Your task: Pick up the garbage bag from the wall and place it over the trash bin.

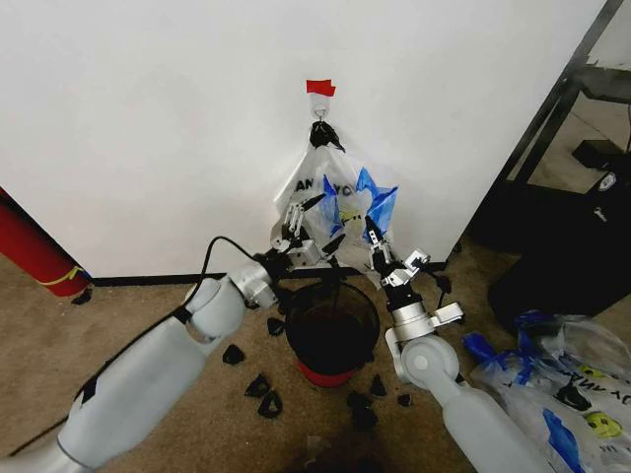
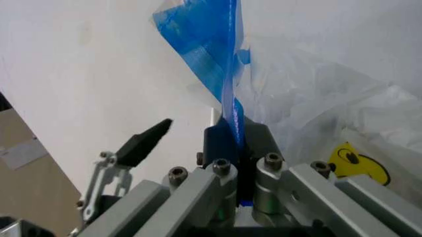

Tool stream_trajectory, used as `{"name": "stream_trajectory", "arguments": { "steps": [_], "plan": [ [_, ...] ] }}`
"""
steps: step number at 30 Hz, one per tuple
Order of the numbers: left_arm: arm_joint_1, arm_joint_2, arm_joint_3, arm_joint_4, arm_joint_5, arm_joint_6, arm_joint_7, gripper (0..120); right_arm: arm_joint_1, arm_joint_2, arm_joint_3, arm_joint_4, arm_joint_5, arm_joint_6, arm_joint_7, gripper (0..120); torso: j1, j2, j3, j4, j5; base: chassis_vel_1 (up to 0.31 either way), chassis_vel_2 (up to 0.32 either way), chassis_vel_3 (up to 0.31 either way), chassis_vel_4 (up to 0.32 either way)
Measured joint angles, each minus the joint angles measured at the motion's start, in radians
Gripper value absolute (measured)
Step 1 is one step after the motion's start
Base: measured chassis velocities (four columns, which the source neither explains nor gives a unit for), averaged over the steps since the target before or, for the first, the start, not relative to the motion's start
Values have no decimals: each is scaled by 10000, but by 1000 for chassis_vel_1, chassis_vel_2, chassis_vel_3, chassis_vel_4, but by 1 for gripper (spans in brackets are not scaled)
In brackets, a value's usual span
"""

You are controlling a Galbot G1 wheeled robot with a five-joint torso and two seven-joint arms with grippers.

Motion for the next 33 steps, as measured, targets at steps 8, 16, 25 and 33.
{"name": "stream_trajectory", "arguments": {
  "steps": [8,16,25,33],
  "plan": [
    [-599,6,320,599,729,138,688,99,-19,-5,-18,44,-94,3,-265,0,0,0,0,-1,0,0,0,0,0],
    [-548,-171,101,847,2613,565,296,98,-14,-100,-35,343,-128,-30,-290,0,0,-2,-1,-2,1,0,0,0,0],
    [168,53,-31,-106,1024,3092,-1906,98,-151,-163,17,400,-381,-45,-415,0,0,-2,-2,1,0,0,0,0,0],
    [172,-143,123,138,-145,3473,-2950,98,-288,-221,49,478,-525,-32,-456,0,0,-2,-1,-1,0,0,0,0,0]
  ]
}}
